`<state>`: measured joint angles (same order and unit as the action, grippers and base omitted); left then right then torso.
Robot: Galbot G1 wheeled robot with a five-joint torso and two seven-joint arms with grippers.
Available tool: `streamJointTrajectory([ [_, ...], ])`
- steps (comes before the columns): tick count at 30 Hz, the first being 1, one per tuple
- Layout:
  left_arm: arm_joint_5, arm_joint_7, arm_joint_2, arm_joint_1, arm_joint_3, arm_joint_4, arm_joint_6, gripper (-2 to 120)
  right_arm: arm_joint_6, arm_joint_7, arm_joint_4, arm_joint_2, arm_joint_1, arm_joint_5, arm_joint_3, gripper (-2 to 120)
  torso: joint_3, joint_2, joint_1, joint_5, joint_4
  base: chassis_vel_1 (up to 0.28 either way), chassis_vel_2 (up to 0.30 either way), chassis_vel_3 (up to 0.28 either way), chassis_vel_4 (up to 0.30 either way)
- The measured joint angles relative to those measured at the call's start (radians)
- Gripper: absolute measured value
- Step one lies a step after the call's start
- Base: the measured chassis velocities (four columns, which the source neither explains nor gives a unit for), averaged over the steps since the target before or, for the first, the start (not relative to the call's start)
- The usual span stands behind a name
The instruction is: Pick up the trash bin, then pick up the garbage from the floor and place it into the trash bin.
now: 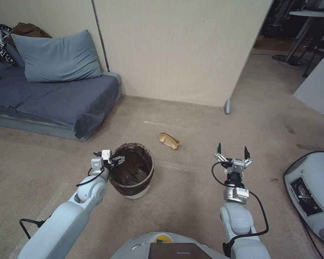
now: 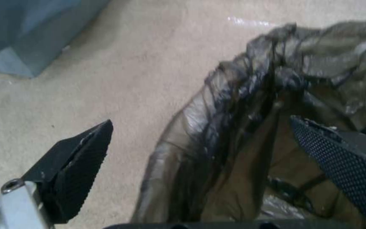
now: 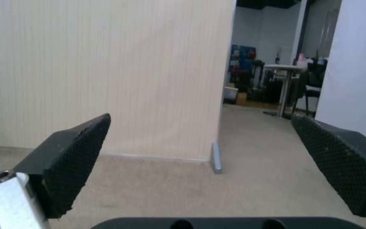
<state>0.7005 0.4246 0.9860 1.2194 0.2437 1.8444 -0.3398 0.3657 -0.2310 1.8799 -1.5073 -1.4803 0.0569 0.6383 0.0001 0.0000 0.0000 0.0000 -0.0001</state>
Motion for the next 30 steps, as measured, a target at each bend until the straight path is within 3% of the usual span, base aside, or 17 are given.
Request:
streamJointTrajectory([
  [6,0.075,0.024,-0.016,-0.047,-0.043,-0.022,-0.064,100,0.000,-0.002,-0.005,0.001,0.005,-0.003,-0.001,100,0.000,0.000,0.000,0.0000,0.0000,0.000,0.000,0.000,0.000],
  [8,0.111,0.050,-0.023,-0.058,-0.053,-0.016,-0.131,100,0.000,-0.004,-0.005,0.001,0.007,-0.007,-0.001,100,0.000,0.000,0.000,0.0001,0.0002,0.000,0.000,0.000,0.000],
  [11,0.140,0.074,-0.026,-0.070,-0.055,-0.017,-0.160,100,0.000,-0.006,-0.005,0.000,0.009,-0.011,-0.002,100,0.000,0.000,0.000,0.0002,0.0001,0.000,0.000,0.000,0.000],
  [25,0.208,0.114,-0.029,-0.085,-0.051,-0.014,-0.210,100,0.001,-0.007,-0.005,0.002,0.009,-0.016,-0.002,100,0.000,0.000,0.000,0.0002,0.0001,0.000,0.000,0.000,0.000],
  [27,0.234,0.138,-0.031,-0.090,-0.048,-0.011,-0.230,100,0.001,-0.008,-0.004,0.002,0.010,-0.017,-0.002,100,0.000,0.000,0.000,0.0001,0.0001,0.000,0.000,0.000,0.000],
  [28,0.298,0.194,-0.035,-0.096,-0.037,0.002,-0.270,100,0.001,-0.008,0.000,0.003,0.011,-0.020,-0.003,100,0.000,0.000,0.000,0.0001,0.0001,0.000,0.000,0.000,0.000],
  [30,0.320,0.208,-0.040,-0.101,-0.033,0.005,-0.281,100,0.001,-0.008,0.003,0.003,0.010,-0.021,-0.003,100,0.000,0.000,0.000,0.0000,0.0001,0.000,0.000,0.000,0.000],
])
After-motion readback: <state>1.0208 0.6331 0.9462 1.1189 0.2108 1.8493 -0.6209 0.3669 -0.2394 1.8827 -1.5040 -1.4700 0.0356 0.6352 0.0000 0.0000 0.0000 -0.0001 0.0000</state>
